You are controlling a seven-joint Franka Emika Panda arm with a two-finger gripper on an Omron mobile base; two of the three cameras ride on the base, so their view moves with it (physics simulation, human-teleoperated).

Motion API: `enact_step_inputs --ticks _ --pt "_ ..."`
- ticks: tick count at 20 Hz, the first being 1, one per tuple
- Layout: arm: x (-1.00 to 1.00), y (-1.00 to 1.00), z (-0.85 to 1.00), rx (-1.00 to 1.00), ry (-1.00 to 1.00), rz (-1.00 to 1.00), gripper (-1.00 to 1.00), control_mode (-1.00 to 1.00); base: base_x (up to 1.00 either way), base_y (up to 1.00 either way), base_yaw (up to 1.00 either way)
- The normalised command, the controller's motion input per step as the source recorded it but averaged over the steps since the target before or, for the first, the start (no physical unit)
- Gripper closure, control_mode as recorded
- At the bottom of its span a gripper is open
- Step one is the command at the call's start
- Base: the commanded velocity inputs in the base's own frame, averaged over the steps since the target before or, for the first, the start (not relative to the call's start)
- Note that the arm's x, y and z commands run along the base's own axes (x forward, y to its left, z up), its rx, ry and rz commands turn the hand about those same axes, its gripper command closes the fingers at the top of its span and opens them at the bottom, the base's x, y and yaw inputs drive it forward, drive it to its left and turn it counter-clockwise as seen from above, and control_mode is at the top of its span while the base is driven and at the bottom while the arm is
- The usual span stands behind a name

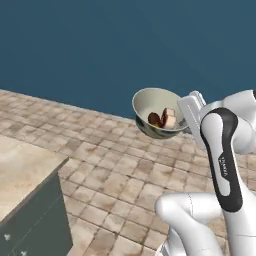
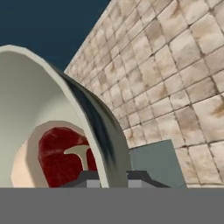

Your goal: The microwave is finished heating the steak and sweet potato. Take the bowl containing the food and place it on the dining counter.

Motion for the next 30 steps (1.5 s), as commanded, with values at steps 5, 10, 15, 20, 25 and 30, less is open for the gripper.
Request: enact_step_inputs --ticks 5,10,15,20,25,30 --pt "0.00 0.00 0.00 0.00 0.00 0.00 1.00 1.00 -0.14 -0.29 1.00" --pt "0.00 0.00 0.00 0.00 0.00 0.00 1.00 1.00 0.02 -0.41 0.93" --pt "0.00 0.00 0.00 0.00 0.00 0.00 1.00 1.00 0.18 -0.97 0.45" --pt "0.00 0.00 0.00 0.00 0.00 0.00 1.00 1.00 0.24 -1.00 0.21" --pt "0.00 0.00 0.00 0.00 0.00 0.00 1.00 1.00 0.69 -1.00 0.13" --pt "0.00 0.00 0.00 0.00 0.00 0.00 1.00 1.00 1.00 -1.00 0.12"
